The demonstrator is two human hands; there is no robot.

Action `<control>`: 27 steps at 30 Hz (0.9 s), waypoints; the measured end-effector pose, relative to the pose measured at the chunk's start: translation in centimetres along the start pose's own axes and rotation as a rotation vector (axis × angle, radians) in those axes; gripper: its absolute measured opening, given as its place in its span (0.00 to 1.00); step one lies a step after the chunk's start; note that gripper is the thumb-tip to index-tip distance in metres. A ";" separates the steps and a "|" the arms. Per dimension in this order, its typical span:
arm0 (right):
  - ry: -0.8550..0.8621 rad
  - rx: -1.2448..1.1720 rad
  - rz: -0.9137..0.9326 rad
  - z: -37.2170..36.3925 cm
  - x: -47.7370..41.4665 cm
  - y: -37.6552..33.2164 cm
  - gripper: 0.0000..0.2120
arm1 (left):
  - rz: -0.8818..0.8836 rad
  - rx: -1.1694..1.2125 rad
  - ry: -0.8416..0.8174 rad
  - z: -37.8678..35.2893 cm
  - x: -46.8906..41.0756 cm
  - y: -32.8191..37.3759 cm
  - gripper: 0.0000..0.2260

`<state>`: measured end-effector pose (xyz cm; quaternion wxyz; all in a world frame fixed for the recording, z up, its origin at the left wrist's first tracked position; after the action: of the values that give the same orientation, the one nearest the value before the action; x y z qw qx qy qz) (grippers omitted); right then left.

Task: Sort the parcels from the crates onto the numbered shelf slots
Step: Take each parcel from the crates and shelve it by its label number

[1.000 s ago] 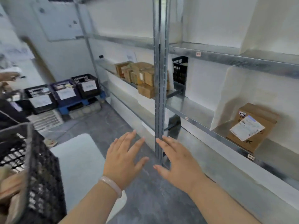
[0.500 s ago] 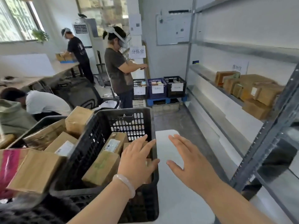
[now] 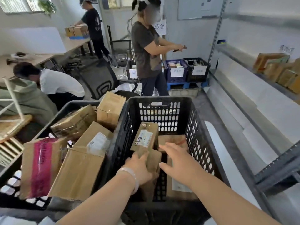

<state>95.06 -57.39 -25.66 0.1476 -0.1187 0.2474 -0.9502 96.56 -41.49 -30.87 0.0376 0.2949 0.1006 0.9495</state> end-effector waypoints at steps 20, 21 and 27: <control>0.228 -0.479 -0.008 8.3 1.5 0.1 0.24 | -0.458 0.464 0.736 13.6 9.9 2.1 0.36; 0.242 -0.622 -0.072 8.8 1.7 0.6 0.23 | -0.500 0.325 0.782 13.4 10.9 3.1 0.36; 0.065 -1.376 -0.300 8.7 2.9 1.9 0.24 | -0.740 -0.575 1.000 8.8 14.1 9.7 0.27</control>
<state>95.42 -63.73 -18.78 -0.1009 -0.1896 0.7775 -0.5911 89.88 -47.64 -13.90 0.3853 -0.2547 -0.0560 0.8852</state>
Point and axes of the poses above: each hand's wrist, its own x-axis away from the middle knuckle, its own z-axis out of the back of the hand, y = z × x, the point moved 7 cm from there along -x, towards the middle knuckle, and after that the axes turned 6 degrees about -y, right-handed, at the moved point
